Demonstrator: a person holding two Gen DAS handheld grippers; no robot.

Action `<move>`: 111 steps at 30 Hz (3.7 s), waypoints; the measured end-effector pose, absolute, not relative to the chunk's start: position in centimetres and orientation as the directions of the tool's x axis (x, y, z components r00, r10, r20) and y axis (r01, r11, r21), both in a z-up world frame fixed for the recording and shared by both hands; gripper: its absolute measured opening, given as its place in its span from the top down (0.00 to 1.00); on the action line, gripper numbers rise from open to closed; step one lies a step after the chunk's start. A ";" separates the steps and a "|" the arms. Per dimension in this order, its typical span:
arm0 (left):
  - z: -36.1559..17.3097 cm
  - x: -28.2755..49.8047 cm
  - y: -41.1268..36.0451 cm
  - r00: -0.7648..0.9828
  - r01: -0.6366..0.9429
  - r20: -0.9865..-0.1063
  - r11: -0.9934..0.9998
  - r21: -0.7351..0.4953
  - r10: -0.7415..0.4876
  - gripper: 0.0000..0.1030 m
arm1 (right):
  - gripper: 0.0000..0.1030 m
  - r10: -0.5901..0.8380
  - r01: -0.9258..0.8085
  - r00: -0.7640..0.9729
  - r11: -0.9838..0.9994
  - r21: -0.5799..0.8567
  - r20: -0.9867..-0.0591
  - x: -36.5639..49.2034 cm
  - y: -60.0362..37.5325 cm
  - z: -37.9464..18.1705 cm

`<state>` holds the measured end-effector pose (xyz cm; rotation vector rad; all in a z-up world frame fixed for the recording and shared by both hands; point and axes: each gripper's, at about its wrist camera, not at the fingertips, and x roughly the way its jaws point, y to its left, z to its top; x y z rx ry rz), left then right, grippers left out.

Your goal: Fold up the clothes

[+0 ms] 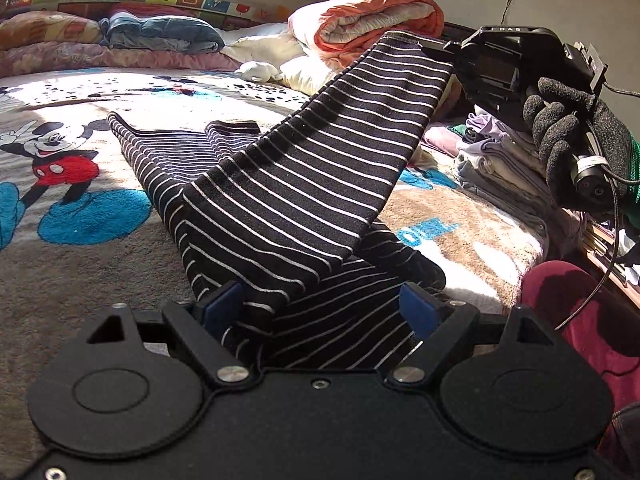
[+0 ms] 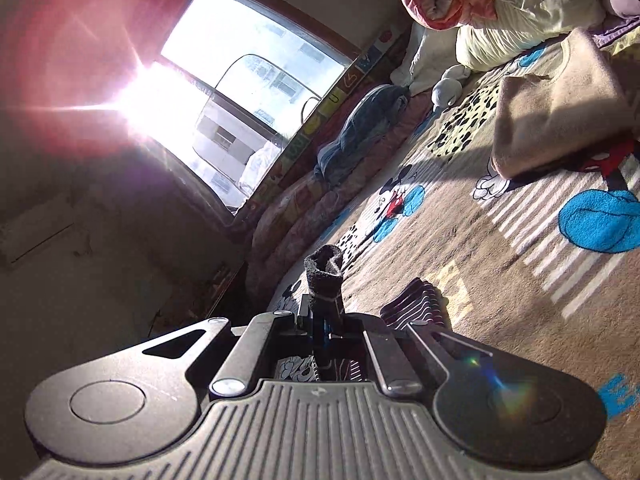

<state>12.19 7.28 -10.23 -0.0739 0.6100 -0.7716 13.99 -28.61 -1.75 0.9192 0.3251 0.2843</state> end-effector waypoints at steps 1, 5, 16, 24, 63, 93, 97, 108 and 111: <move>-10.2 12.1 7.2 0.549 0.638 -0.487 0.717 -0.281 -0.679 0.16 | 0.93 0.365 -0.088 0.918 0.574 0.814 -0.158 13.7 -29.1 -2.1; -10.2 11.9 6.6 0.529 0.660 -0.487 0.698 -0.280 -0.695 0.16 | 0.93 0.327 -0.041 0.927 0.576 0.817 -0.183 12.9 -31.0 -3.5; -11.0 12.1 6.1 0.482 0.682 -0.515 0.673 -0.287 -0.709 0.16 | 0.93 0.226 0.107 0.931 0.583 0.806 -0.287 12.0 -33.7 -8.4; -10.4 11.8 7.5 0.468 0.692 -0.493 0.651 -0.312 -0.733 0.16 | 0.93 0.233 0.149 0.910 0.588 0.795 -0.342 12.0 -34.4 -11.9; -9.2 16.4 15.2 0.710 0.380 -0.465 0.843 -0.380 -0.529 0.43 | 0.93 0.448 -0.091 0.844 0.662 0.744 -0.295 20.1 -31.6 -9.8; -11.2 25.4 4.7 0.723 0.226 -0.643 0.966 -0.123 -0.251 0.51 | 0.91 0.612 -0.309 0.791 0.365 0.878 0.024 16.7 -32.1 -13.7; -9.1 24.1 6.2 0.761 0.250 -0.565 0.947 -0.199 -0.320 0.53 | 0.91 0.609 -0.341 0.790 0.337 0.878 0.073 16.4 -32.6 -13.3; -10.7 23.0 4.4 0.648 0.396 -0.622 0.892 -0.216 -0.439 0.67 | 0.90 0.607 -0.327 0.792 0.333 0.884 0.064 15.8 -32.0 -13.7; -9.3 22.1 4.5 0.691 0.416 -0.565 0.887 -0.200 -0.451 0.64 | 0.90 0.607 -0.321 0.793 0.343 0.883 0.052 15.5 -31.8 -13.7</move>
